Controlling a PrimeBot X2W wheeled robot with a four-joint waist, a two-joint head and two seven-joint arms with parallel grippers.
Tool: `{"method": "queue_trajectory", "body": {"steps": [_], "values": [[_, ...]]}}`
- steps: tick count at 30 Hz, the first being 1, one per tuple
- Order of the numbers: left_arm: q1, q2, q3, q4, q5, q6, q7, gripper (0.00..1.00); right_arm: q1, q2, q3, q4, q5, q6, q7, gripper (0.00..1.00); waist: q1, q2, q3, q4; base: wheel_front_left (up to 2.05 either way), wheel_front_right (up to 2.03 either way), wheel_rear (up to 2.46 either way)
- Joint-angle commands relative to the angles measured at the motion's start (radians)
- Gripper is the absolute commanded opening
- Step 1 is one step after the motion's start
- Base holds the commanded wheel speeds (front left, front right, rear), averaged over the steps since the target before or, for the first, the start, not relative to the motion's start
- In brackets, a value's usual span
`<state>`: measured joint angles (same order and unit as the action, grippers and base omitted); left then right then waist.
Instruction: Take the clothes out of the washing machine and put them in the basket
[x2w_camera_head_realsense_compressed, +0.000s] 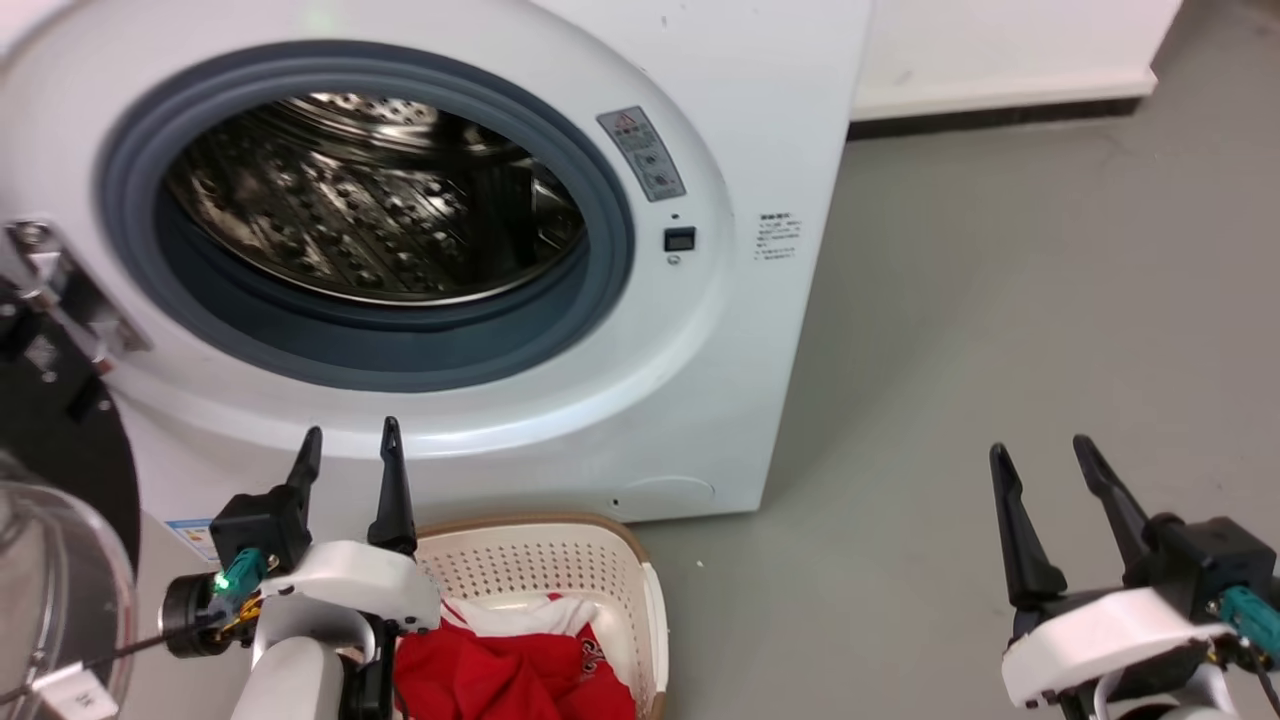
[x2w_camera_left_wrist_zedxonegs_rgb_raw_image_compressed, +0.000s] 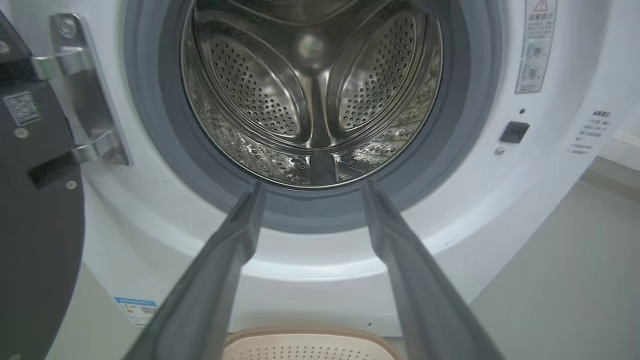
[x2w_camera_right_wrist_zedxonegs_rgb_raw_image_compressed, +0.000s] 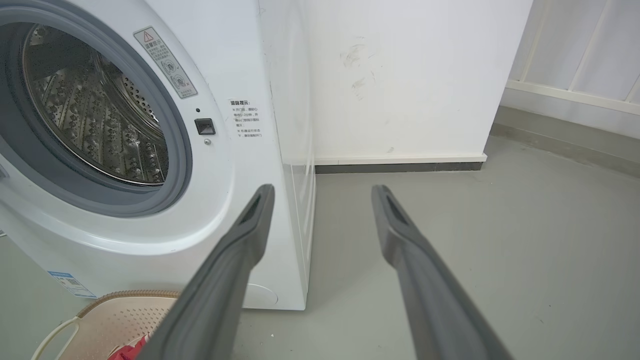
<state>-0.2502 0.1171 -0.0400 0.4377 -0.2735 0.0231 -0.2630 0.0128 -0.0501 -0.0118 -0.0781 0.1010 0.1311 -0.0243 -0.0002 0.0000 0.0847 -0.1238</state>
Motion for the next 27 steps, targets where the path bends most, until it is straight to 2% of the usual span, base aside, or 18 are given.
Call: {"method": "queue_trajectory", "body": {"steps": [1, 9, 16, 27], "values": [[0.026, 0.001, 0.003, -0.044, 0.017, 0.007, -0.002, 1.00, 0.023, 0.000, -0.002, -0.006, -0.006, -0.001, 0.005, 1.00, 0.0002, 0.0000, -0.025, 0.021, 0.00, 0.00, 0.00], [0.147, 0.027, -0.018, -0.250, 0.104, 0.036, -0.002, 1.00, 0.065, 0.000, -0.002, -0.019, -0.039, -0.001, 0.023, 1.00, 0.0002, 0.0000, -0.071, 0.061, 0.00, 0.00, 0.00], [0.245, 0.048, -0.029, -0.384, 0.125, 0.061, 0.073, 1.00, 0.095, 0.000, 0.001, -0.027, -0.046, -0.001, 0.031, 1.00, 0.0002, 0.0000, -0.098, 0.083, 0.00, 0.00, 0.00], [0.341, 0.051, -0.033, -0.456, 0.102, 0.073, 0.137, 1.00, 0.111, 0.000, 0.006, -0.035, -0.050, -0.001, 0.025, 1.00, 0.0002, 0.0000, -0.128, 0.082, 0.00, 0.00, 0.00]]}}
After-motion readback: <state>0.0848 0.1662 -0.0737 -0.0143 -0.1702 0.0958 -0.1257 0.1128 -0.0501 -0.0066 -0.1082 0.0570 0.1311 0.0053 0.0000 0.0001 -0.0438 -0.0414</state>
